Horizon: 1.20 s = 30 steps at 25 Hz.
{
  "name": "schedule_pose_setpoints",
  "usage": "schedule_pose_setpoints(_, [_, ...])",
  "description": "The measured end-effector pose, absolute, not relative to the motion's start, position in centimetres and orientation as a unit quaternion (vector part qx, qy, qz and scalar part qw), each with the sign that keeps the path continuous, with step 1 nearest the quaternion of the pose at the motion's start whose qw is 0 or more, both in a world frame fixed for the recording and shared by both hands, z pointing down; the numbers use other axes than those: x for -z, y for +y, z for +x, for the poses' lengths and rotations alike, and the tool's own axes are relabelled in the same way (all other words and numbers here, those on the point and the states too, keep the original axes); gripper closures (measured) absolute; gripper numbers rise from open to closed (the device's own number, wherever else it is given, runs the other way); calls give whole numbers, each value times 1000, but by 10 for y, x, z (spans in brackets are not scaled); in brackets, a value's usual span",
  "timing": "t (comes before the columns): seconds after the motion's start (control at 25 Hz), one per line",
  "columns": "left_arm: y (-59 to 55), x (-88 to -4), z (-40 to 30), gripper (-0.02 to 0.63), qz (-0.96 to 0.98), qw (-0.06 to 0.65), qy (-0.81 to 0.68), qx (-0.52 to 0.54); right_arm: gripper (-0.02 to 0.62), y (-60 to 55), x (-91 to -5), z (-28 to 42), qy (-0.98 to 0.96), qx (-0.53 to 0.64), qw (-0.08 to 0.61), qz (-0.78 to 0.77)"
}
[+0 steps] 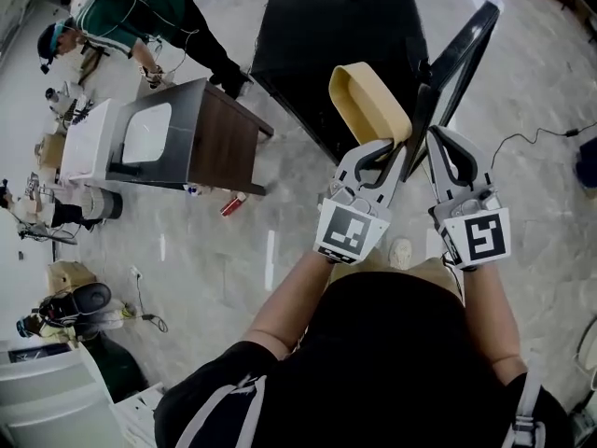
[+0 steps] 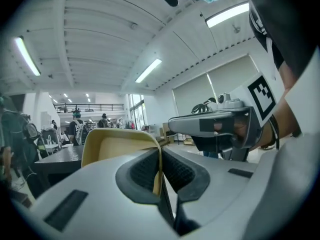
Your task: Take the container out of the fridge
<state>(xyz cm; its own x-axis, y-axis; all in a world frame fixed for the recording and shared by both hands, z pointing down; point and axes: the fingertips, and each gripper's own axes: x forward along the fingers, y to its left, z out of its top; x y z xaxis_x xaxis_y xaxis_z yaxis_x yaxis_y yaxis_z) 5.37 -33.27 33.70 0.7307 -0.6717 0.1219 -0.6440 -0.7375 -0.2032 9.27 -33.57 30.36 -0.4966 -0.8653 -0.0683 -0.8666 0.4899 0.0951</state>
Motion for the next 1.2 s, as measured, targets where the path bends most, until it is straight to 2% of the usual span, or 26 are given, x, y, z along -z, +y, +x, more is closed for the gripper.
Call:
schedule_pose_setpoints(0.4, [-308,-318,79,572,-909,86,404,54,560,-301,-298,125,864,-64,25,-498])
schedule_pose_setpoints(0.6, [-308,-304,70,572,-904,94,416,39,560,-300,-280,112,866,-63,51,-493])
schedule_pose_setpoints(1.04, [-311,-286,59,572,-896,106,429,30,560,-297,-273,105,863,-76,32,-498])
schedule_pose_setpoints(1.2, [-302,-281,75,572,-896,118,428,16,560,-285,-275,121,862,-79,34,-500])
